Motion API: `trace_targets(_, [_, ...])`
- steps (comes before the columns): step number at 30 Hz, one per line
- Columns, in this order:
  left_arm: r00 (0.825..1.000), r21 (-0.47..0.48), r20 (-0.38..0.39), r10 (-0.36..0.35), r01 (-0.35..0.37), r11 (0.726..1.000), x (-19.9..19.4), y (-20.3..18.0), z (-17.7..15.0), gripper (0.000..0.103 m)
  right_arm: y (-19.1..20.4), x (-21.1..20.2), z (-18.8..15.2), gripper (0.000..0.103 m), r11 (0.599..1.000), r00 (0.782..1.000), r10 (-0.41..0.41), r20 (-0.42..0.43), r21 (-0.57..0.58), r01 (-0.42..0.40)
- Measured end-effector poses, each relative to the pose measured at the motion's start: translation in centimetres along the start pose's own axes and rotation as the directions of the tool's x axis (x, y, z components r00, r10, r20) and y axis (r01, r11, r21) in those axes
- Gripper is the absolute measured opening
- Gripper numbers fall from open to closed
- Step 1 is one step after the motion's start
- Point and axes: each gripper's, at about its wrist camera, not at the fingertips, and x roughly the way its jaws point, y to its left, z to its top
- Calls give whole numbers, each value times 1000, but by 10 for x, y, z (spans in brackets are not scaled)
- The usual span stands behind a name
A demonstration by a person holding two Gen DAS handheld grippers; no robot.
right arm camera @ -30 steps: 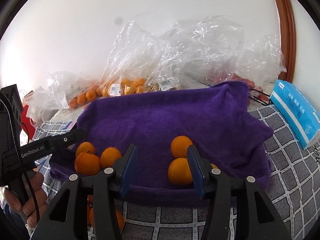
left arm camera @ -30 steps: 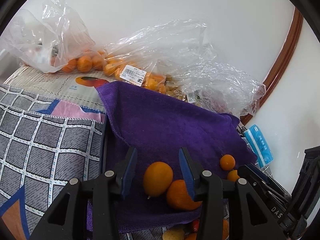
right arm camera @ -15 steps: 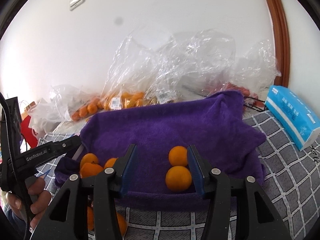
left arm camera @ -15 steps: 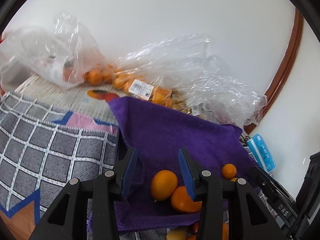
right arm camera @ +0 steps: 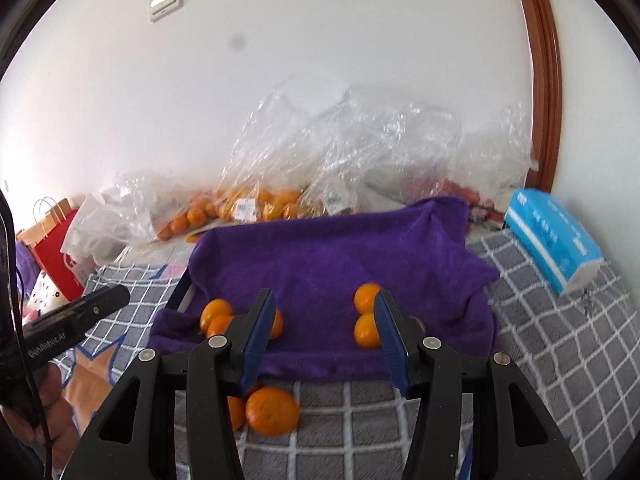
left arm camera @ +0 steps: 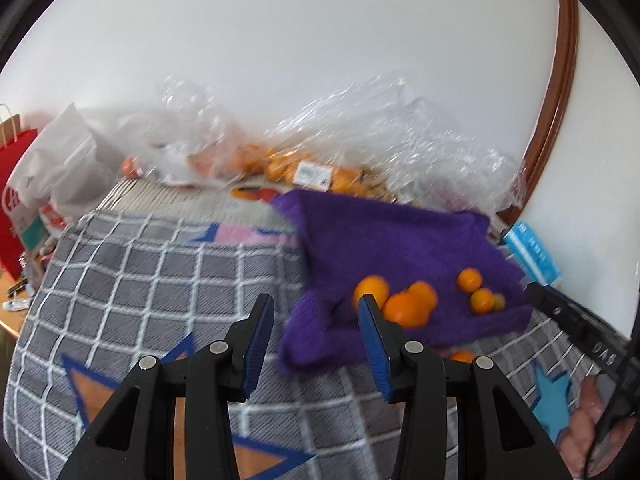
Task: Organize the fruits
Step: 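Withdraw both tools from the towel toward the remaining fruit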
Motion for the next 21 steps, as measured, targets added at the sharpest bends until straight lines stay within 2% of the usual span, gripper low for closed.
trace_targets(4, [996, 17, -62, 65, -64, 998, 0, 20, -21, 41, 6, -1, -19, 51, 1000, 999, -29, -44, 8, 30])
trace_targets(9, [993, 10, -95, 75, -75, 997, -5, 35, -43, 41, 14, 5, -41, 49, 1000, 994, -3, -105, 23, 5])
trace_targets(12, [993, 4, -105, 59, -59, 998, -3, 38, -52, 41, 19, 12, -52, 45, 1000, 992, -4, -129, 10, 5])
trace_targets(17, [988, -9, -155, 9, -10, 1000, 3, 37, -66, 41, 22, 14, -57, 45, 999, 989, 24, -143, 25, -20])
trace_targets(21, [988, -28, -154, -27, 23, 999, 3, 39, -68, 41, 23, 18, -57, 44, 999, 986, 34, -160, 32, -30])
